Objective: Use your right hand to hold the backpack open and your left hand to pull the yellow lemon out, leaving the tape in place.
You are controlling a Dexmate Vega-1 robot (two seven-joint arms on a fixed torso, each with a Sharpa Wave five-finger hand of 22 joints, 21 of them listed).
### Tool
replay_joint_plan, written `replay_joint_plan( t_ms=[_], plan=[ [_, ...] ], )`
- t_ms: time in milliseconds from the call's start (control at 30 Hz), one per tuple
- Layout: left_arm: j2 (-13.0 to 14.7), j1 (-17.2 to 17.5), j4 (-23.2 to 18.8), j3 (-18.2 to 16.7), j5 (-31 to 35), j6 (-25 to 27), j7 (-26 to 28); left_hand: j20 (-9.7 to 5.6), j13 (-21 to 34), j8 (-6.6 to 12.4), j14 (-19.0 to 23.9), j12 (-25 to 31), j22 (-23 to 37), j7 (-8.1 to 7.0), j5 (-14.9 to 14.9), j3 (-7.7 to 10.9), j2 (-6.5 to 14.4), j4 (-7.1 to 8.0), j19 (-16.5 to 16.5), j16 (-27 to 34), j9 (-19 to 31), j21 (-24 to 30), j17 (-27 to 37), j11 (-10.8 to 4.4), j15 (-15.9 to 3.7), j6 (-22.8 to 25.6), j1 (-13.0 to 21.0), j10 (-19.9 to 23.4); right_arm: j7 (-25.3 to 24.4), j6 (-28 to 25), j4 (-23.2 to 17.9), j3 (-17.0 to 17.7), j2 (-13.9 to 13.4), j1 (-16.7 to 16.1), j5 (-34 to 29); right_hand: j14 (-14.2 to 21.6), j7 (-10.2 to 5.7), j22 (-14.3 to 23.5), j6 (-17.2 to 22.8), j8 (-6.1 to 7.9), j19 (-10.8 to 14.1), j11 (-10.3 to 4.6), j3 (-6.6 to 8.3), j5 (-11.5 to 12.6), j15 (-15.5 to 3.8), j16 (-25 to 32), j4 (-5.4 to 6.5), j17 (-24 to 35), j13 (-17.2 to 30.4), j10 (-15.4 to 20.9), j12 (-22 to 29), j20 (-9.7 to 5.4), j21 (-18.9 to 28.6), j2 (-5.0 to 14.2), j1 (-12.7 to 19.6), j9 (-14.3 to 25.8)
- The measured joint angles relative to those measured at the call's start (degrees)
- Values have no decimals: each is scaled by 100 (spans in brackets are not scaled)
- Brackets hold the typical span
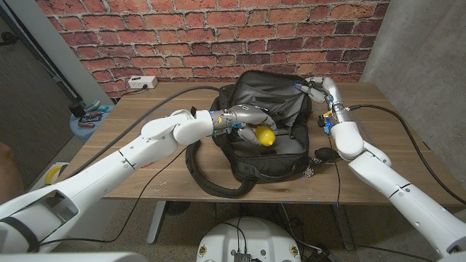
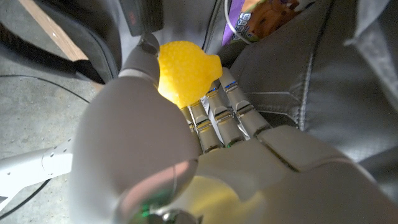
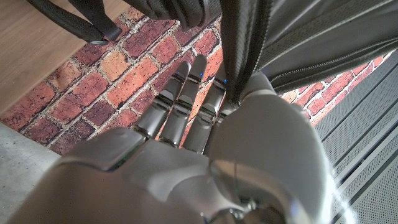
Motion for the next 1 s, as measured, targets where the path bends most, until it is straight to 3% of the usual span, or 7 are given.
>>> replay_joint_plan(
  t_ms=[1000],
  plan=[
    [726,904,-1400,-839,-1044,1127,-217,23,0,1,30,0,0,0,-5,1,0,0,-84,-72,0,48,60,0,30,0,0,0,-6,-162,-146,13,-33,-44,-21,0,10,0,-11,-22,0,0,-16,5,0,-43,16,-2,-1,0,-27,0,0,28,-15,2]
  ],
)
